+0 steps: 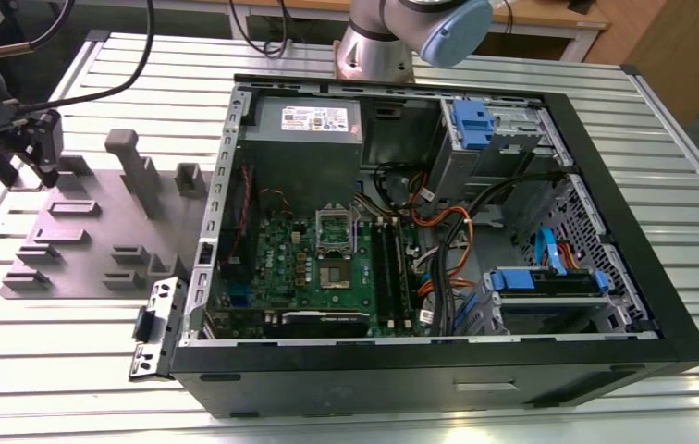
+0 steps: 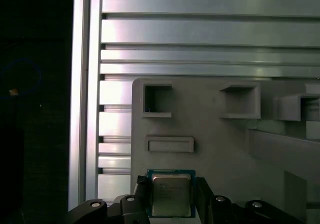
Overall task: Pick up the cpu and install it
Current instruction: 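Pick up the cpu and move it towards the insertion slot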
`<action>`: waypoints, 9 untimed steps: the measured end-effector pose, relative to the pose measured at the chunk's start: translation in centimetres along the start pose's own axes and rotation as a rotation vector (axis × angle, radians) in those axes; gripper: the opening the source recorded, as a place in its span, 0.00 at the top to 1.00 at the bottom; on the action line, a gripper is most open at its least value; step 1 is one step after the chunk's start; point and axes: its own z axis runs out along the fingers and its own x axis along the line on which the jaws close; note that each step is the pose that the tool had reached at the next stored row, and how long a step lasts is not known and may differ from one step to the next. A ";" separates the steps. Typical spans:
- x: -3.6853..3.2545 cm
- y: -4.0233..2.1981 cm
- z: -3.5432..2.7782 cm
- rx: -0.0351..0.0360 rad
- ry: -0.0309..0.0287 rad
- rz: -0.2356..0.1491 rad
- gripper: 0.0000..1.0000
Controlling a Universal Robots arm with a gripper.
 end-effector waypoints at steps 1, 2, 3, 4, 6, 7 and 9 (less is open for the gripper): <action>0.00 0.00 -0.01 0.0000 0.0000 0.000 0.53; 0.00 0.01 -0.32 0.0000 0.0000 0.000 0.53; 0.00 0.02 -0.63 0.0000 0.0000 0.000 0.53; 0.00 0.02 -0.64 0.0000 0.0000 0.000 0.53; 0.00 0.02 -0.66 0.0000 0.0001 0.000 0.53; 0.00 0.02 -0.67 0.0000 0.0000 0.000 0.53; 0.00 0.03 -0.69 0.0000 0.0000 0.000 0.53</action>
